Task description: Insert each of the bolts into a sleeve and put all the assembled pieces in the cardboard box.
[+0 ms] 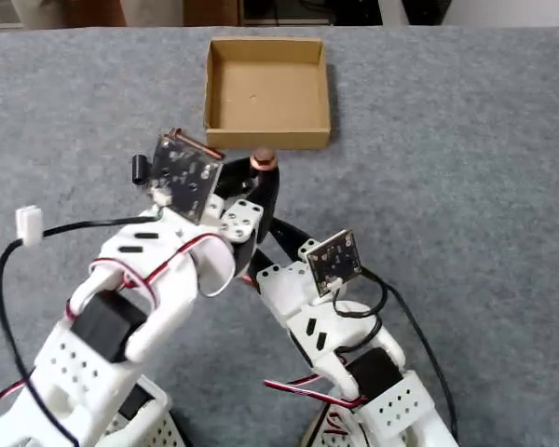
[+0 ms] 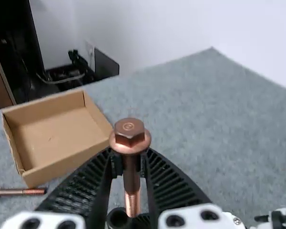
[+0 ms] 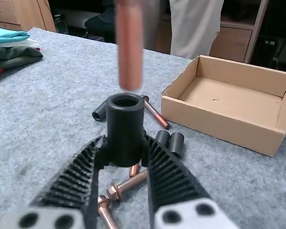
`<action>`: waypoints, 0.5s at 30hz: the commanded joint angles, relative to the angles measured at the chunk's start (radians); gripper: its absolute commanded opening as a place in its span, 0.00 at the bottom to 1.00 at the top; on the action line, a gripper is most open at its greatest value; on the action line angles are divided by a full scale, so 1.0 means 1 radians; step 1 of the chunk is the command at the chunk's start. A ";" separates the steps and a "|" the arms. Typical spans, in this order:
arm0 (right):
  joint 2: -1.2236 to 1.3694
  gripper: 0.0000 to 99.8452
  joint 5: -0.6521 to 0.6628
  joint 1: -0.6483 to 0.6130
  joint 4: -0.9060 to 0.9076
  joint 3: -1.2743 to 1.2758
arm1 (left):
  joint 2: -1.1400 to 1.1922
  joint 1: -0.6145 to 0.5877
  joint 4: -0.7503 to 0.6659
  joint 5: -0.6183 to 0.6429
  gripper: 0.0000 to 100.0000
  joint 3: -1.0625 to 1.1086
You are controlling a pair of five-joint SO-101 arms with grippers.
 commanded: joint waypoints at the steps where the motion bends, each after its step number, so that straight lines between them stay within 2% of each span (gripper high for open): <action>1: -0.005 0.00 -0.008 -0.008 -0.002 0.001 | 0.008 0.009 -0.023 0.000 0.02 -0.054; 15: -0.005 0.00 -0.003 -0.005 0.002 0.001 | 0.019 -0.094 -0.020 -0.005 0.02 -0.043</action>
